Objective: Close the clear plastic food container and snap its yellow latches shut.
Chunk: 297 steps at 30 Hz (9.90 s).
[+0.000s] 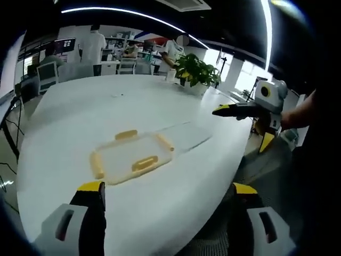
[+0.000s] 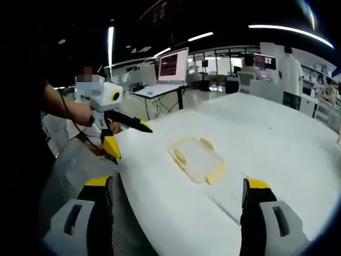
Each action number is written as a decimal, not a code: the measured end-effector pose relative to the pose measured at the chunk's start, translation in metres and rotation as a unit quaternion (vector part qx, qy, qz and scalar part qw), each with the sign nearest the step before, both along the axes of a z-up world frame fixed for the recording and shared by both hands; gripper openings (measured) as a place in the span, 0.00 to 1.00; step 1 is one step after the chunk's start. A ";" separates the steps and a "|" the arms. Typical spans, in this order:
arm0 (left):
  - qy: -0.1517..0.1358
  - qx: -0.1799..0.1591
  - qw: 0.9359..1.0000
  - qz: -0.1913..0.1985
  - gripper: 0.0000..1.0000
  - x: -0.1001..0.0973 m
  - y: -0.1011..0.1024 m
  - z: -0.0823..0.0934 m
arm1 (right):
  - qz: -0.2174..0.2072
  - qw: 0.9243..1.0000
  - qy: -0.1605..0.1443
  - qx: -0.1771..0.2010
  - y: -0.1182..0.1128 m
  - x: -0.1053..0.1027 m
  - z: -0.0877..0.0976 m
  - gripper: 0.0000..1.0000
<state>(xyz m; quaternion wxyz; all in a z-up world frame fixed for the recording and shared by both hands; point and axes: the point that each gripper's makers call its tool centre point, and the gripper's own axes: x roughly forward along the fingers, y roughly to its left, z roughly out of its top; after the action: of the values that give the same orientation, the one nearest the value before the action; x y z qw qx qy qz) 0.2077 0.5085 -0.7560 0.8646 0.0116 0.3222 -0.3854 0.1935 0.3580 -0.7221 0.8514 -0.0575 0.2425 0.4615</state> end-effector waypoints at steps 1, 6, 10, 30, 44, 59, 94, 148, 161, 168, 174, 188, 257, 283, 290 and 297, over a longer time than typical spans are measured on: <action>0.000 0.001 1.000 0.000 0.95 0.001 0.001 0.000 | 0.001 1.000 0.000 0.000 0.000 0.001 0.000 1.00; 0.002 0.005 1.000 -0.005 0.96 0.004 0.004 -0.002 | 0.006 1.000 -0.001 -0.008 0.002 0.004 -0.004 0.99; 0.008 0.023 0.999 -0.026 0.96 0.004 0.002 -0.008 | 0.013 1.000 0.006 -0.016 0.005 0.004 -0.009 0.96; 0.019 0.055 0.996 -0.067 0.91 0.028 0.019 -0.015 | 0.025 0.999 0.012 -0.020 0.018 0.024 -0.019 0.96; 0.034 0.066 0.994 -0.078 0.91 0.043 0.023 -0.023 | 0.035 0.999 0.018 -0.027 0.028 0.039 -0.024 0.94; 0.060 0.091 0.989 -0.102 0.87 0.056 0.031 -0.033 | 0.062 0.996 0.020 -0.056 0.040 0.041 -0.037 0.93; 0.056 0.183 0.958 -0.215 0.87 0.085 0.033 -0.061 | 0.119 0.983 0.028 -0.134 0.043 0.077 -0.058 0.86; 0.010 0.306 0.869 -0.389 0.61 0.124 0.040 -0.086 | 0.203 0.929 0.054 -0.304 0.029 0.116 -0.111 0.67; 0.003 0.329 0.848 -0.416 0.52 0.126 0.039 -0.091 | 0.236 0.907 0.058 -0.345 0.029 0.117 -0.122 0.54; 0.001 0.327 0.844 -0.425 0.40 0.128 0.036 -0.089 | 0.239 0.902 0.071 -0.353 0.027 0.116 -0.123 0.46; 0.000 0.327 0.844 -0.426 0.35 0.127 0.035 -0.090 | 0.237 0.894 0.081 -0.371 0.025 0.115 -0.126 0.38; 0.004 0.344 0.838 -0.425 0.35 0.127 0.035 -0.091 | 0.246 0.876 0.093 -0.404 0.026 0.116 -0.128 0.37; 0.026 0.387 0.839 -0.383 0.34 0.115 0.031 -0.017 | 0.308 0.870 0.050 -0.382 0.021 0.121 -0.060 0.36; 0.020 0.365 0.843 -0.395 0.34 0.117 -0.028 -0.014 | 0.305 0.859 0.068 -0.405 -0.038 0.119 -0.057 0.36; 0.022 0.364 0.841 -0.401 0.34 0.118 -0.043 -0.013 | 0.302 0.861 0.067 -0.405 -0.055 0.118 -0.057 0.36; 0.026 0.363 0.840 -0.402 0.34 0.118 -0.056 -0.018 | 0.303 0.858 0.068 -0.409 -0.067 0.119 -0.056 0.36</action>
<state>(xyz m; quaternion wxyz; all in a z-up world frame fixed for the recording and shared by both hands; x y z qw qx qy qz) 0.3261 0.4521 -0.7741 0.5589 0.4431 0.4281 -0.5550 0.3124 0.2914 -0.7777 0.5506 -0.4402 0.4373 0.5584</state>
